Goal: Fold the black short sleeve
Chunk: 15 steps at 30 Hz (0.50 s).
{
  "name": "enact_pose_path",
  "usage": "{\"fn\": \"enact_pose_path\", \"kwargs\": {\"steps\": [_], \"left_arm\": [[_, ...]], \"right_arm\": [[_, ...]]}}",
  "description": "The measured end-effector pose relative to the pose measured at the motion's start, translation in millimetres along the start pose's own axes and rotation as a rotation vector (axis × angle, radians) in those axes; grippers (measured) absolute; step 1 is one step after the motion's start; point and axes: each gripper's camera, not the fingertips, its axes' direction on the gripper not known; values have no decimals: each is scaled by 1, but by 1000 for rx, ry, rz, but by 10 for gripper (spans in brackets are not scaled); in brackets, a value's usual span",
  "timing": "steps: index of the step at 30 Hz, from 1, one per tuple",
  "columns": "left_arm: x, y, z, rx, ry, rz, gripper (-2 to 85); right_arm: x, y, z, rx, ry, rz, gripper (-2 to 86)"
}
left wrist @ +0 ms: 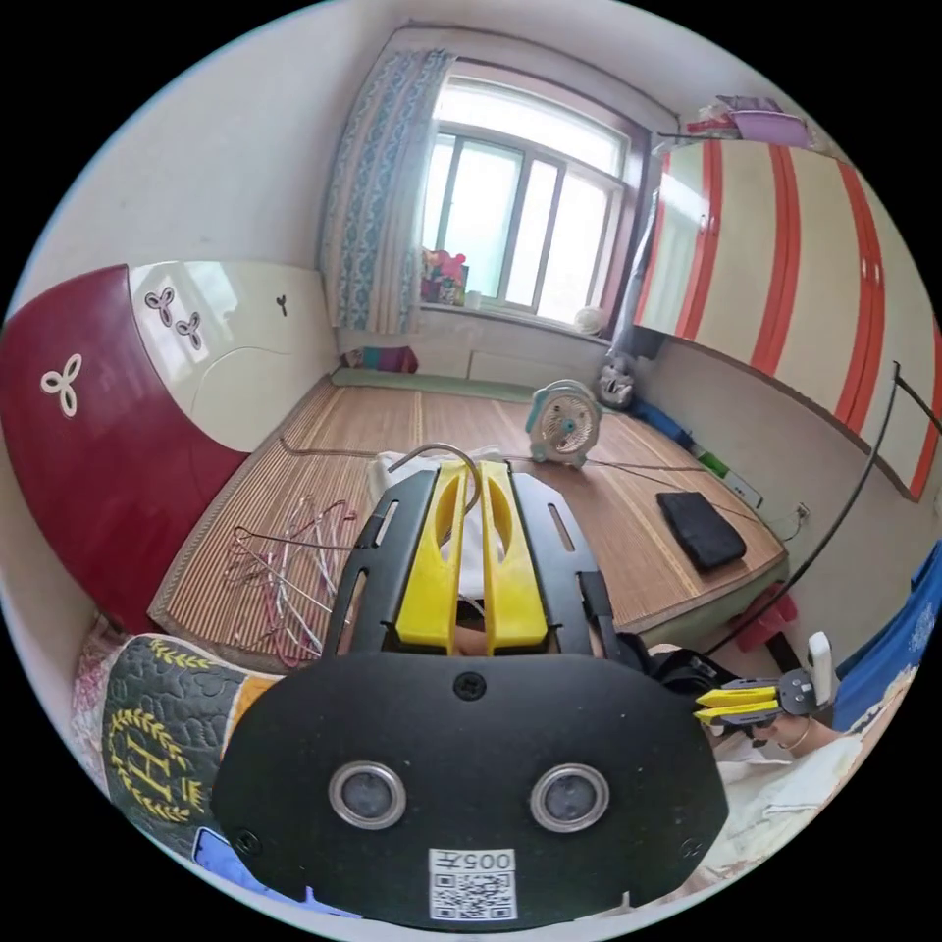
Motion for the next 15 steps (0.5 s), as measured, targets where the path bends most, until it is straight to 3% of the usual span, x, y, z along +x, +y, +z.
{"fn": "enact_pose_path", "kwargs": {"steps": [8,15], "left_arm": [[-61,-13,76,-143,-85,-87,33],[-88,-17,117,-162,-150,-132,14]], "right_arm": [[20,7,3,-10,19,65,56],[27,6,6,-10,18,80,61]]}}
